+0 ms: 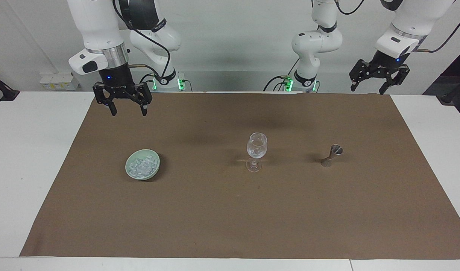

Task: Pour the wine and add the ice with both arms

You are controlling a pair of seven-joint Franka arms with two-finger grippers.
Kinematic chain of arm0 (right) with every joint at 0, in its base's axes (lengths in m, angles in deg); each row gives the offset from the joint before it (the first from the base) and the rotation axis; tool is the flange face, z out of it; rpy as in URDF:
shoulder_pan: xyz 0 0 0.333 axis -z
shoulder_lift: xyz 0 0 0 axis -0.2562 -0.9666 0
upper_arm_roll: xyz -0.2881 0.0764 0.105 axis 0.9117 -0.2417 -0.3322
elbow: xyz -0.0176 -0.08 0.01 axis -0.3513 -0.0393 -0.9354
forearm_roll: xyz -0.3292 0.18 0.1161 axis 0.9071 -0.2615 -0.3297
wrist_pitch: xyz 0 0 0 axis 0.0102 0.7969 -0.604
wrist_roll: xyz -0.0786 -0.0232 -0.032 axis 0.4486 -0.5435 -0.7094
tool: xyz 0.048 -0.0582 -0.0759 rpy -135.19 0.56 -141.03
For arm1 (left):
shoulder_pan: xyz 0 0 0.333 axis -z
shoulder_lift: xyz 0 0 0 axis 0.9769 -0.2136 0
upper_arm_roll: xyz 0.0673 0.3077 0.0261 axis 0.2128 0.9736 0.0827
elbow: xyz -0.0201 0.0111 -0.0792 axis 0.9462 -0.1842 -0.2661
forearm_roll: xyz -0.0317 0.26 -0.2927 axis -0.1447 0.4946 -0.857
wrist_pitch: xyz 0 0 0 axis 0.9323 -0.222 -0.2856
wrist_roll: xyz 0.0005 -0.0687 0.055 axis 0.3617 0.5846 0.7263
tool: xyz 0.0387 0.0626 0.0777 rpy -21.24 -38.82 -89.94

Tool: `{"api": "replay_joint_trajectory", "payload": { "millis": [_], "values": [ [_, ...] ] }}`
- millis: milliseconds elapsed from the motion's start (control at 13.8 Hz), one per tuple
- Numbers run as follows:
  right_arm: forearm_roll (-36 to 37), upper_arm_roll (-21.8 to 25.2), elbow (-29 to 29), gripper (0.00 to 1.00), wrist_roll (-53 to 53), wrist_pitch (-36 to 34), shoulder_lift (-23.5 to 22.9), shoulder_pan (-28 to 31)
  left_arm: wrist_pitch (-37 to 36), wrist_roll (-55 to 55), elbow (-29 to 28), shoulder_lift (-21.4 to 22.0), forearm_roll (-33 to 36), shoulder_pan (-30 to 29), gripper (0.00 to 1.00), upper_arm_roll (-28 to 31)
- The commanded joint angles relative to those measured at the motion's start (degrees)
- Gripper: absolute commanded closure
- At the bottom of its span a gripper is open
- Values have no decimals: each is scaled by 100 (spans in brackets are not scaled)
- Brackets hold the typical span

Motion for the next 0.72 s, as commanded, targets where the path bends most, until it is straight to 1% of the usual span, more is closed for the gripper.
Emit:
{"api": "replay_joint_trajectory", "payload": {
  "millis": [0,362,651],
  "values": [
    [-29,110,-114,0,-84,-109,130,-67,-48,41,64,29,-50,-16,0,12],
    [-29,128,-105,0,-84,-513,156,-102,-48,41,64,29,-50,-16,0,12],
    [-38,391,-114,0,-101,-548,174,-304,-48,41,64,29,-50,-16,0,12]
  ]
}}
